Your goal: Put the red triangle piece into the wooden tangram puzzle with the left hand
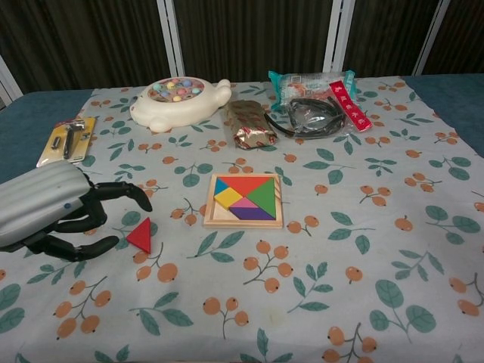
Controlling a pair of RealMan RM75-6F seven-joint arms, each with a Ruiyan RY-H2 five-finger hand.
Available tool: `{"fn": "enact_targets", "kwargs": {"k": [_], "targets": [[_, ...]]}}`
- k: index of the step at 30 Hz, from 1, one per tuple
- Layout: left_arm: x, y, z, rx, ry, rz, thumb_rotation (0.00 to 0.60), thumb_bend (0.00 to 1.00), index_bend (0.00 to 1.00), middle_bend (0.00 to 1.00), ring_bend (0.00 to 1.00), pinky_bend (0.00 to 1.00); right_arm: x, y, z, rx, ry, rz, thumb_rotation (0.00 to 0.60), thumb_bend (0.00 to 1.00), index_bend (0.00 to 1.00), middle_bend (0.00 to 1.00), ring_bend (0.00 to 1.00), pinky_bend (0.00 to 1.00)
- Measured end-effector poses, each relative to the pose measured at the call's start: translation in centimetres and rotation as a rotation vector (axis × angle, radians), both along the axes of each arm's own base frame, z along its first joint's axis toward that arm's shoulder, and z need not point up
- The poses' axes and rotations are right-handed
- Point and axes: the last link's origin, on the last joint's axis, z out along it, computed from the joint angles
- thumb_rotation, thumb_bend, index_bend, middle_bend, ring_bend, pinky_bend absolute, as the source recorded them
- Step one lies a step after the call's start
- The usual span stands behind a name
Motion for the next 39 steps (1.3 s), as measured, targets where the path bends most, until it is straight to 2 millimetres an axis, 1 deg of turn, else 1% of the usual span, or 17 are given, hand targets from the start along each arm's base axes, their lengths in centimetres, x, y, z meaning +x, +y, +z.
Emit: {"fn": "enact_targets", "kwargs": {"k": [4,11,16,20,28,39], "targets": [[-0.1,0.7,-0.7,0.018,0.056,-0.028,0.6,0.38,0.28,1.0,1.0,1.0,-0.1,0.1,0.2,-0.003,-0.006,0.001,0.6,0.15,0.0,0.0,0.0,0.0],[-0.5,1.8,-2.0,0.059,0.155,-0.037,0.6,0.36,0.28,1.0,1.0,1.0,-0.1,0.2,0.2,-0.002,-0.004,0.001,0.6,0.15,0.0,0.0,0.0,0.0],[-0.4,1.9,-2.6,0.066,0.186,-0.049,0.6,0.36,0.32,1.0,1.0,1.0,-0.1,0.2,0.2,-0.003,-0.005,0.002,0.6,0.15,0.0,0.0,0.0,0.0],[-0.4,1.8,-2.8,0.066,0.194,-0.055,0.6,0.36,0.33,1.0,1.0,1.0,-0.1,0.2,0.3,-0.005,-0.007,0.002,0.6,0.15,0.0,0.0,0.0,0.0],[-0.7,2.1,-3.3,0.095,0.275,-0.069,0.6,0.36,0.33,1.0,1.0,1.0,-0.2,0.4,0.6,-0.009,-0.017,0.007,0.6,0.15,0.0,0.0,0.0,0.0],[-0.4,2.0,-3.6,0.1,0.284,-0.075,0.6,0.36,0.37,1.0,1.0,1.0,-0.2,0.5,0.6,-0.008,-0.019,0.008,0.6,0.15,0.0,0.0,0.0,0.0]]}}
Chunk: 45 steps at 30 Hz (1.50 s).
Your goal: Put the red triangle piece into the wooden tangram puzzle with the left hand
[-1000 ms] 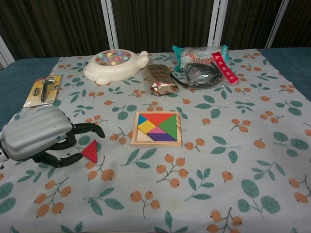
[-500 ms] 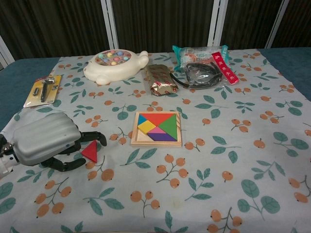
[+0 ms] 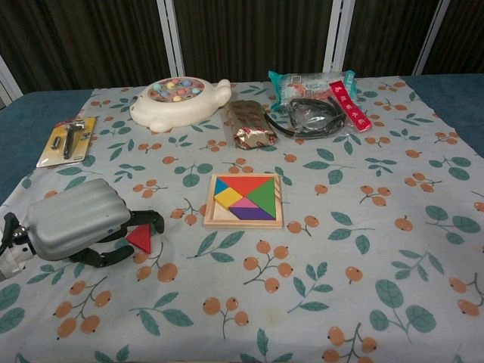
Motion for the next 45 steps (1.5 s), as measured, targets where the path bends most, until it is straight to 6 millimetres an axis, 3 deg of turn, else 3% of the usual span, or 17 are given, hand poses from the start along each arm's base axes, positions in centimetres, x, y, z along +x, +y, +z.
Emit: {"fn": "enact_targets", "kwargs": {"k": [17,29,45], "targets": [[0.5,-0.2,-0.3,0.013,0.016,-0.005,0.6,0.35,0.56,1.0,1.0,1.0,-0.1,0.2,0.2,-0.006,-0.008,0.007,0.6,0.15,0.0,0.0,0.0,0.0],[0.9,-0.4,0.1,0.006,-0.037,0.041,0.6,0.35,0.62,1.0,1.0,1.0,-0.1,0.2,0.1,-0.003,-0.003,0.007,0.6,0.15,0.0,0.0,0.0,0.0],[5.5,-0.6,1.5,-0.016,-0.203,0.234,0.6,0.36,0.62,1.0,1.0,1.0,0.0,0.1,0.1,0.006,-0.003,0.016,0.6,0.15,0.0,0.0,0.0,0.0]]}}
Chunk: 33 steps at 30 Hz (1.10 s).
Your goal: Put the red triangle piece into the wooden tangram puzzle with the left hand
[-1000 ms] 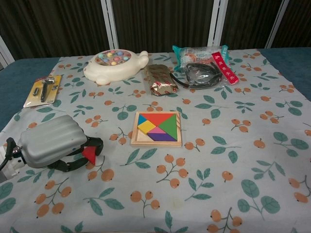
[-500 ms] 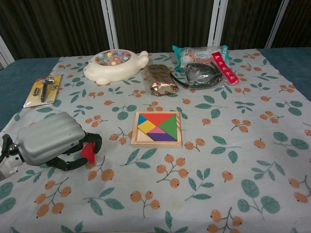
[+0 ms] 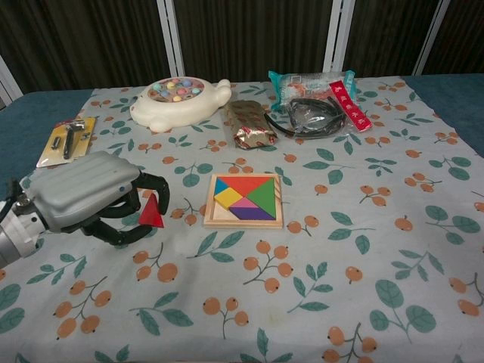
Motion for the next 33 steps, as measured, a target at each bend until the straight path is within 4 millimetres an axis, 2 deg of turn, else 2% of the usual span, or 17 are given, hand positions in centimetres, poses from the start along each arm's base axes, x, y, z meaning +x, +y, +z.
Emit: {"fn": "enact_targets", "kwargs": {"k": [5,11,16,22,33], "targets": [[1.3,0.1,-0.2,0.019,0.052,0.04,0.6,0.36,0.61,1.0,1.0,1.0,0.1,0.0,-0.1,0.011,0.001,0.009,0.6,0.15,0.0,0.0,0.0,0.0],[3.2,0.2,-1.5,0.025,0.139,0.08,0.6,0.37,0.61,1.0,1.0,1.0,0.1,0.0,0.0,0.022,-0.003,0.022,0.6,0.15,0.0,0.0,0.0,0.0],[5.9,0.0,-3.1,0.02,0.156,0.107,0.6,0.38,0.61,1.0,1.0,1.0,0.1,0.0,0.3,0.029,-0.01,0.031,0.6,0.15,0.0,0.0,0.0,0.0],[8.6,0.2,-3.7,0.023,0.125,0.156,0.6,0.38,0.61,1.0,1.0,1.0,0.0,0.0,0.6,0.039,-0.017,0.039,0.6,0.15,0.0,0.0,0.0,0.0],[10.6,1.5,-4.4,0.06,0.088,0.237,0.6,0.39,0.61,1.0,1.0,1.0,-0.1,0.1,1.1,0.026,-0.039,0.039,0.6,0.15,0.0,0.0,0.0,0.0]]}}
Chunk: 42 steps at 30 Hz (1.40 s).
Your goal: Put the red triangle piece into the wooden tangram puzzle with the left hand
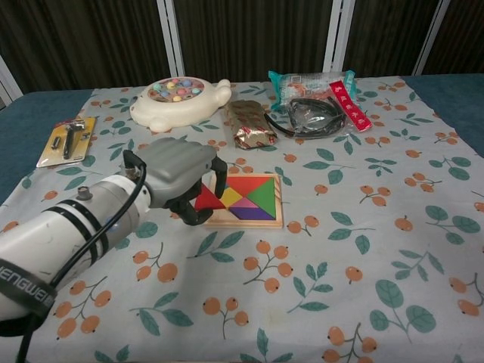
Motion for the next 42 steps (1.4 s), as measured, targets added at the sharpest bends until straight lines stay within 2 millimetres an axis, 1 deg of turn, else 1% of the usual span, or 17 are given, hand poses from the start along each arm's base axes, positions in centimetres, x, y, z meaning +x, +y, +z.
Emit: {"fn": "enact_targets", "kwargs": {"k": [10,19,25,36,42], "targets": [[1.4,0.9,-1.6,0.029,-0.016,0.049,0.6,0.39,0.61,1.0,1.0,1.0,-0.2,-0.4,0.4,0.003,-0.013,-0.007,0.6,0.15,0.0,0.0,0.0,0.0],[2.4,0.6,-2.5,0.027,-0.022,0.05,0.6,0.39,0.6,1.0,1.0,1.0,-0.2,-0.3,0.4,0.01,-0.012,-0.002,0.6,0.15,0.0,0.0,0.0,0.0],[2.5,0.5,-3.0,0.024,-0.024,0.062,0.6,0.39,0.6,1.0,1.0,1.0,-0.1,-0.4,0.3,0.017,-0.01,-0.004,0.6,0.15,0.0,0.0,0.0,0.0],[2.3,1.2,-3.8,0.019,-0.055,0.109,0.6,0.38,0.59,1.0,1.0,1.0,-0.3,-0.4,0.7,0.013,-0.022,-0.007,0.6,0.15,0.0,0.0,0.0,0.0],[2.4,1.0,-4.0,0.017,-0.047,0.103,0.6,0.38,0.58,1.0,1.0,1.0,-0.3,-0.2,0.7,0.008,-0.023,-0.006,0.6,0.15,0.0,0.0,0.0,0.0]]}}
